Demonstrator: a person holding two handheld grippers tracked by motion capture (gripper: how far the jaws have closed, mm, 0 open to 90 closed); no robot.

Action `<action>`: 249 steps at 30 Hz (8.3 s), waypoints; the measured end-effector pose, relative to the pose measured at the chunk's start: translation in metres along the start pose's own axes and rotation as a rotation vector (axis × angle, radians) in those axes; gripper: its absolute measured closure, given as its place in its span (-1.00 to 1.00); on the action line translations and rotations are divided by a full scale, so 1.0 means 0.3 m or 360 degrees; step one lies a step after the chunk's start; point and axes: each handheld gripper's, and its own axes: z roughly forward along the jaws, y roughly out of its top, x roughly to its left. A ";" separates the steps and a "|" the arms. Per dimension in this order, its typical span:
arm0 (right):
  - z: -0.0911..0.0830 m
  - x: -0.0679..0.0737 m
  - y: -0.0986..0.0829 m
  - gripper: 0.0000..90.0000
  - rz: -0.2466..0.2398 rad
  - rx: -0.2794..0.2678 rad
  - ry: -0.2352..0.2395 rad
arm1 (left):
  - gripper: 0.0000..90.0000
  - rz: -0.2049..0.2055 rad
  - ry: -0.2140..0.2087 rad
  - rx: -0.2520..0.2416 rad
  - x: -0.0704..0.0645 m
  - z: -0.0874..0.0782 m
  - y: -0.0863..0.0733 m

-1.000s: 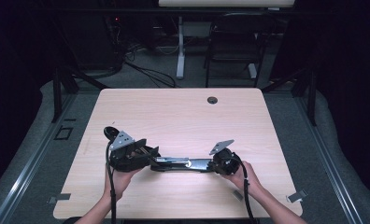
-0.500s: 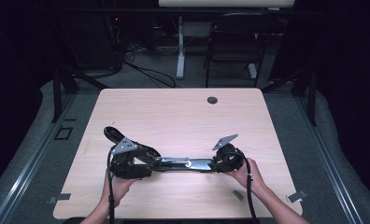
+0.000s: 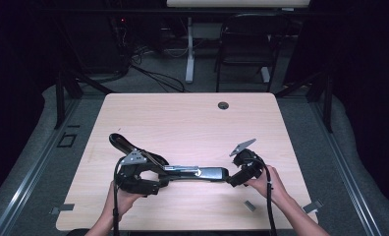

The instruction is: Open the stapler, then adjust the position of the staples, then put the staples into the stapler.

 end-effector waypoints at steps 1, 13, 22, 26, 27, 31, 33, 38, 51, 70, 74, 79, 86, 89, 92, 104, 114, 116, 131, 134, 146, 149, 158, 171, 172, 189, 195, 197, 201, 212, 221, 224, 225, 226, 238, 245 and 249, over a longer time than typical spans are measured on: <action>-0.003 0.000 -0.001 -0.81 0.0006 0.0008 -0.0008 | -0.67 -0.0007 -0.0002 0.0008 0.001 -0.001 -0.002; -0.040 0.003 -0.021 -0.83 -0.0016 0.0075 -0.0001 | -0.80 -0.0064 0.0046 0.0033 0.038 -0.029 -0.029; -0.077 0.006 -0.055 -0.75 0.0043 0.0063 0.0003 | -0.80 -0.0109 0.0077 0.0053 0.060 -0.042 -0.052; -0.086 -0.003 -0.077 -0.76 0.0080 0.0086 0.0014 | -0.80 -0.0107 0.0082 0.0065 0.065 -0.038 -0.053; -0.088 -0.005 -0.081 -0.76 0.0083 0.0092 0.0022 | -0.80 -0.0105 0.0081 0.0075 0.065 -0.037 -0.053; -0.089 0.000 -0.090 -0.73 0.0116 0.0086 0.0039 | -0.80 -0.0105 0.0095 0.0071 0.062 -0.037 -0.055; -0.089 0.003 -0.088 -0.71 0.0100 0.0116 0.0058 | -0.80 -0.0105 0.0102 0.0073 0.063 -0.038 -0.054; -0.076 0.025 -0.086 -0.61 0.0084 0.0189 0.0053 | -0.80 -0.0107 0.0111 0.0081 0.069 -0.035 -0.054; -0.069 0.060 -0.143 -0.01 0.0132 0.0311 0.0082 | -0.80 -0.0122 0.0125 0.0084 0.084 -0.035 -0.057; -0.030 0.102 -0.176 0.55 0.0226 0.0508 0.0047 | -0.79 -0.0120 0.0114 0.0108 0.093 -0.030 -0.060; -0.030 0.094 -0.172 0.62 0.0173 0.0587 0.0052 | -0.79 -0.0114 0.0109 0.0116 0.092 -0.029 -0.061; -0.024 0.097 -0.177 0.72 0.0201 0.0559 0.0058 | -0.79 -0.0115 0.0103 0.0117 0.091 -0.028 -0.060; -0.020 0.094 -0.180 0.72 0.0203 0.0576 0.0060 | -0.78 -0.0114 0.0100 0.0127 0.092 -0.028 -0.061; -0.020 0.094 -0.180 0.73 0.0199 0.0580 0.0057 | -0.78 -0.0111 0.0099 0.0130 0.093 -0.027 -0.061; -0.022 0.094 -0.179 0.74 0.0193 0.0574 0.0064 | -0.78 -0.0112 0.0098 0.0132 0.093 -0.027 -0.061; -0.038 0.088 -0.175 0.74 0.0173 0.0513 0.0062 | -0.78 -0.0134 0.0125 0.0113 0.096 -0.030 -0.061; -0.070 0.082 -0.165 0.75 0.0173 0.0400 0.0031 | -0.78 -0.0219 0.0209 0.0040 0.104 -0.057 -0.058; -0.075 0.082 -0.164 0.75 0.0169 0.0372 0.0015 | -0.78 -0.0235 0.0230 0.0020 0.107 -0.066 -0.057; -0.113 0.086 -0.146 0.75 0.0123 0.0247 -0.0029 | -0.75 -0.0356 0.0407 -0.0125 0.127 -0.108 -0.057; -0.118 0.083 -0.142 0.75 0.0108 0.0242 -0.0031 | -0.71 -0.0375 0.0449 -0.0168 0.134 -0.118 -0.055; -0.118 0.087 -0.133 0.75 0.0099 0.0190 -0.0061 | -0.55 -0.0366 0.0558 -0.0378 0.168 -0.149 -0.029; -0.127 0.082 -0.125 0.75 0.0066 0.0207 -0.0074 | -0.49 -0.0365 0.0571 -0.0420 0.175 -0.151 -0.022; -0.132 0.068 -0.109 0.75 0.0042 0.0154 -0.0081 | -0.39 -0.0387 0.0611 -0.0564 0.193 -0.157 0.002; -0.132 0.038 -0.080 0.75 0.0026 0.0109 -0.0089 | 0.19 -0.0346 0.0734 -0.0653 0.191 -0.147 0.009; -0.134 0.037 -0.077 0.75 0.0017 0.0107 -0.0090 | 0.24 -0.0340 0.0730 -0.0652 0.189 -0.148 0.009; -0.147 0.030 -0.016 0.75 -0.0074 0.0002 -0.0025 | 0.34 -0.0322 0.0709 -0.0658 0.184 -0.143 0.022; -0.139 0.021 0.002 0.75 -0.0102 0.0001 -0.0002 | 0.34 -0.0316 0.0708 -0.0652 0.184 -0.143 0.024; -0.138 0.019 0.007 0.75 -0.0103 -0.0009 0.0002 | 0.33 -0.0315 0.0714 -0.0648 0.183 -0.143 0.025; -0.140 0.017 0.020 0.75 -0.0119 -0.0010 0.0000 | 0.33 -0.0316 0.0711 -0.0650 0.183 -0.143 0.025; -0.136 0.015 0.053 0.75 -0.0155 -0.0029 0.0015 | 0.34 -0.0312 0.0697 -0.0669 0.187 -0.140 0.028; -0.130 0.019 0.082 0.75 -0.0198 -0.0069 0.0040 | 0.34 -0.0316 0.0703 -0.0672 0.187 -0.139 0.028; -0.123 0.022 0.095 0.75 -0.0216 -0.0079 0.0060 | 0.34 -0.0313 0.0700 -0.0667 0.187 -0.140 0.029; -0.122 0.022 0.099 0.75 -0.0224 -0.0071 0.0065 | 0.34 -0.0312 0.0700 -0.0666 0.187 -0.140 0.029; -0.123 0.022 0.104 0.75 -0.0231 -0.0056 0.0063 | 0.34 -0.0311 0.0700 -0.0667 0.187 -0.139 0.029; -0.111 0.024 0.146 0.75 -0.0280 -0.0085 0.0094 | 0.34 -0.0306 0.0709 -0.0661 0.189 -0.137 0.031; -0.101 0.030 0.185 0.75 -0.0319 -0.0117 0.0132 | 0.34 -0.0309 0.0711 -0.0659 0.190 -0.136 0.032; -0.088 0.038 0.209 0.75 -0.0339 -0.0127 0.0155 | 0.34 -0.0308 0.0708 -0.0665 0.191 -0.136 0.032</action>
